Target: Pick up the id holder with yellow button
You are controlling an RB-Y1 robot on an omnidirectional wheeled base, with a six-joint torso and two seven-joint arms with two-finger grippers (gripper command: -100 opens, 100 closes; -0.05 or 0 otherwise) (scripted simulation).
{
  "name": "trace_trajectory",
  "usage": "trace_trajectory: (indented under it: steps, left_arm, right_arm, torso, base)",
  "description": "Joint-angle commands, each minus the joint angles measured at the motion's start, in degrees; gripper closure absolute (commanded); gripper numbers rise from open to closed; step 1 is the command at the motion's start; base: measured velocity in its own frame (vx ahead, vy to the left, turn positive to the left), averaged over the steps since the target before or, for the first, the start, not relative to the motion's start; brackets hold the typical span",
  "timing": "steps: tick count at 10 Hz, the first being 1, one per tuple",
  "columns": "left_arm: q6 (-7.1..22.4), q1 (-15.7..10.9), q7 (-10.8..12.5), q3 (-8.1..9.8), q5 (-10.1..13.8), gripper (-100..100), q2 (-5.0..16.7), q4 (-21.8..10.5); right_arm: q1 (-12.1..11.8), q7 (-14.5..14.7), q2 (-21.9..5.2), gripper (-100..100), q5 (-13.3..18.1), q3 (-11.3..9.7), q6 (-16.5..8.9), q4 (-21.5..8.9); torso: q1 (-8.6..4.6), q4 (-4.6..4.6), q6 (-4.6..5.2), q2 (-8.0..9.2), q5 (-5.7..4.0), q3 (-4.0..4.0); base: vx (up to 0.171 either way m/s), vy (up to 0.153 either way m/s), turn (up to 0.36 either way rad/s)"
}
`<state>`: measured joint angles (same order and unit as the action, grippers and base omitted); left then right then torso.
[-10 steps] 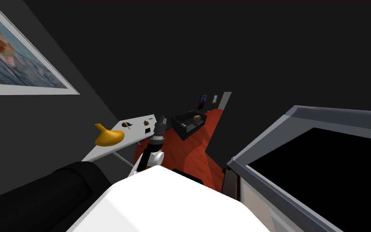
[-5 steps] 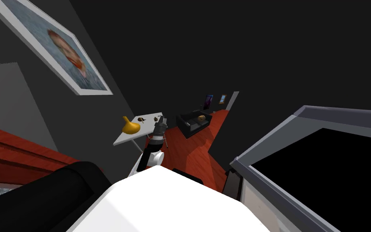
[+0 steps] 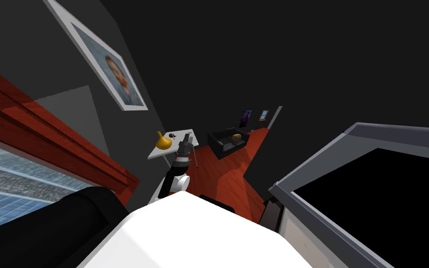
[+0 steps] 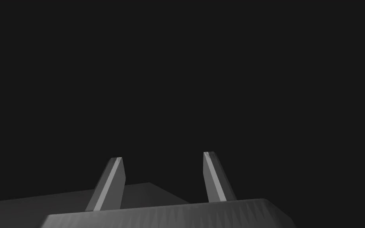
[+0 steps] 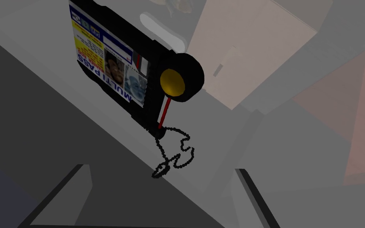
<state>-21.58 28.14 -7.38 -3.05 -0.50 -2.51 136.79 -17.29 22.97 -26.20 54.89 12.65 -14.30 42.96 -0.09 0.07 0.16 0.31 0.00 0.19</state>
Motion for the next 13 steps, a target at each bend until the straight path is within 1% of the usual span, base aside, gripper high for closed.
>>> trace_trajectory:
  steps: [1, 5, 6, 7, 8, 9, 13]
  left_arm:
    - [0.0, 0.0, 0.0, 0.0, 0.0, 0, 0.0, 0.0]
    - [0.0, 0.0, 0.0, 0.0, 0.0, 0, 0.0, 0.0]
    - [0.0, 0.0, 0.0, 0.0, 0.0, 0, 0.0, 0.0]
    - [0.0, 0.0, 0.0, 0.0, 0.0, 0, 0.0, 0.0]
    - [0.0, 0.0, 0.0, 0.01, 0.0, 0, 0.0, 0.0]
    - [0.0, 0.0, 0.0, 0.01, 0.0, 0, 0.0, 0.0]
    - [0.0, 0.0, 0.0, 0.0, 0.0, 0, 0.0, 0.0]
  right_arm:
    - [0.0, 0.0, 0.0, 100, 0.0, 0.0, 0.0, 0.0]
    - [0.0, 0.0, 0.0, 100, 0.0, 0.0, 0.0, 0.0]
    - [0.0, -0.1, 0.0, 0, 0.0, 0.0, 0.0, 0.0]
    - [-1.1, -0.2, 0.4, 100, 2.5, 1.2, 1.9, 1.2]
    - [-1.8, -0.4, 0.6, 100, 4.1, 2.0, 3.2, 2.0]
    - [-2.5, -0.5, 0.8, 100, 5.7, 2.7, 4.5, 2.7]
    - [-5.2, -0.9, 1.7, 100, 11.9, 5.8, 9.6, 5.9]
  torso:
    - [0.0, 0.0, 0.0, 0.0, 0.0, 0.0]
    - [-0.01, -0.09, -0.02, -0.3, 0.0, -0.19]
    - [-0.01, -0.09, -0.02, -0.31, 0.01, -0.19]
    - [-0.01, -0.09, -0.03, -0.31, 0.0, -0.2]
    - [-0.04, -0.18, 0.14, -0.54, 0.03, -0.34]
    - [0.03, -0.21, 0.05, -0.76, 0.02, -0.46]
    - [0.16, -0.21, -0.05, -0.94, 0.04, -0.55]
  base:
    - [-0.01, 0.0, -0.008]
    - [0.0, 0.0, 0.0]
    - [0.0, 0.0, 0.0]
    - [0.104, -0.016, -0.354]
    - [0.163, 0.006, -0.343]
    - [0.155, 0.029, -0.244]
    - [0.155, 0.035, -0.216]
